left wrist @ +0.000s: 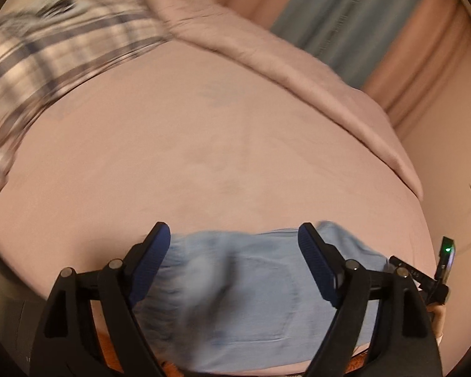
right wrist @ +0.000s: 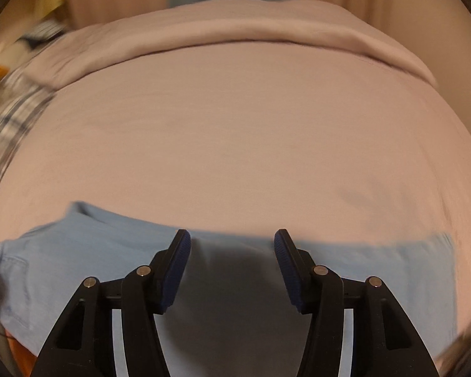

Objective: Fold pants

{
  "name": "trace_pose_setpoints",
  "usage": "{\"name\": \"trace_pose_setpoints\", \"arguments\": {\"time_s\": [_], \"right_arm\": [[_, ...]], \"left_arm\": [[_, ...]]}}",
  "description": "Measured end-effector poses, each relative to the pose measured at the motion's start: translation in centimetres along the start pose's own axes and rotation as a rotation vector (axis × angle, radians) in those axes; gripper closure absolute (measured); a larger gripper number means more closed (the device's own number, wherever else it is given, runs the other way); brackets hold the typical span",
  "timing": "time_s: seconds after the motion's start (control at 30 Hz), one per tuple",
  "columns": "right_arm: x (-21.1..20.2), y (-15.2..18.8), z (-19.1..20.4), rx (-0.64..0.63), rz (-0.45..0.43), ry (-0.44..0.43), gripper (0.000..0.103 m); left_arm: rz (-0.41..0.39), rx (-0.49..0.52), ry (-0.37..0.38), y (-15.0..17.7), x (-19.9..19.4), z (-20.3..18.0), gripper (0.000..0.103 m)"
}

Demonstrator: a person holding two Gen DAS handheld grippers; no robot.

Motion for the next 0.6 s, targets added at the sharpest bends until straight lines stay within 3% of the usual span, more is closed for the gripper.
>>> {"name": "trace_pose_setpoints", "arguments": {"time_s": [0.17, 0.3, 0.37, 0.6], "right_arm": [[-0.7, 2.3, -9.8, 0.234, 0.014, 0.054, 0.048], [-1.5, 2.8, -16.6, 0.396, -0.004, 0.100, 0.048], [-1.7, 2.6, -18.9, 0.415, -0.011, 0.152, 0.048], [0.3, 1.4, -23.3, 0.500, 0.006, 0.116, 0.048]], "left_arm": [[0.057, 0.081, 0.115, -0.4, 3.9, -6.4, 0.023], [0.181, 0.113, 0.186, 0.9, 9.1, -10.7, 0.044], [0.232, 0.126, 0.186, 1.6, 11.4, -12.0, 0.057], [0.335, 0.164, 0.146, 3.7, 17.0, -13.6, 0.061]]}}
Point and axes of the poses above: each gripper's, at about its wrist camera, not at the fingertips, and x roughly the way its jaws point, z to its left, y to its underside, the point moved 9 cm from there along x, roughly the way its jaws point, and after that the axes turned 1 degree about z, right-handed, at the moved point
